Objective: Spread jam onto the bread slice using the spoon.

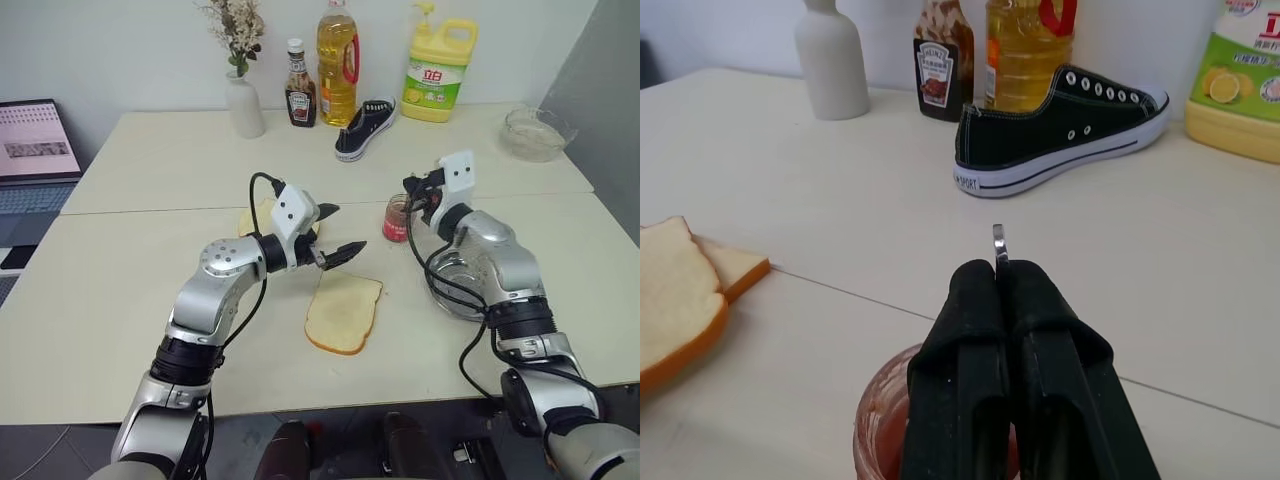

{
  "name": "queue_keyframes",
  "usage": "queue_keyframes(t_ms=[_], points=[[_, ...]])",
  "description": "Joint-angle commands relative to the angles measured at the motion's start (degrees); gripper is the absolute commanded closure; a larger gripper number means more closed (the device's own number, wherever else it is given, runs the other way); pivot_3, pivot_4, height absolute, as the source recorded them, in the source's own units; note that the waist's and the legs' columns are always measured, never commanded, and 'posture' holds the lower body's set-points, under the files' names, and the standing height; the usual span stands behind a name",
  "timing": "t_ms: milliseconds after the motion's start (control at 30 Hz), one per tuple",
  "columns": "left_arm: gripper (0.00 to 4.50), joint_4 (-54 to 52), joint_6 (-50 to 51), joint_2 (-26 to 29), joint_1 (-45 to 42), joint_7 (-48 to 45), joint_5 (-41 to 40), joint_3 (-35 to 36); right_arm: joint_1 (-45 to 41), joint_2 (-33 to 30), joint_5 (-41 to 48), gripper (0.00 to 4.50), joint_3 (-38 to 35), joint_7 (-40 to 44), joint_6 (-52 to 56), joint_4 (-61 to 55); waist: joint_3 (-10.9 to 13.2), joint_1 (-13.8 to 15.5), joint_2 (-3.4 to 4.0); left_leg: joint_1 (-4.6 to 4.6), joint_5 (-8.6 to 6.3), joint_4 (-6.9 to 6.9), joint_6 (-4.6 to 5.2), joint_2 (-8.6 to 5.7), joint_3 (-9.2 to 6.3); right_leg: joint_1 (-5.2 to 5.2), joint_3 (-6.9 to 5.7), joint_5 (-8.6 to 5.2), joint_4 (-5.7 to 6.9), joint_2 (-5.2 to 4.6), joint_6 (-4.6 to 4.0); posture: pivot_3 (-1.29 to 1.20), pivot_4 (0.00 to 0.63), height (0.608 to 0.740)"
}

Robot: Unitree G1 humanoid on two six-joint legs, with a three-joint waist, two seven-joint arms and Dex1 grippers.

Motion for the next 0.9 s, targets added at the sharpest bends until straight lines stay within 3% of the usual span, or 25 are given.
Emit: queue_keyframes(t_ms=[33, 900], points=[[0.00, -3.1, 0.1, 0.5, 0.1, 0.4, -0.5, 0.9, -0.2, 0.8, -0.2, 4.47, -1.7, -0.5, -0.4, -0.8, 0.0, 0.0, 0.00, 0.00, 0.00, 0.00, 0.00, 0.00, 0.00, 0.00, 0.00, 0.00, 0.00, 0.00, 0.00, 0.00, 0.150, 0.740], [0.00, -2.5, 0.1, 0.8, -0.3, 1.0, -0.4, 1.3, -2.7, 8.1, 15.9, 4.47, -19.0, -9.9, 17.9, -5.4, 0.0, 0.0, 0.01, 0.02, 0.00, 0.00, 0.00, 0.00, 0.00, 0.00, 0.00, 0.00, 0.06, 0.01, -0.01, 0.00, 0.150, 0.740]])
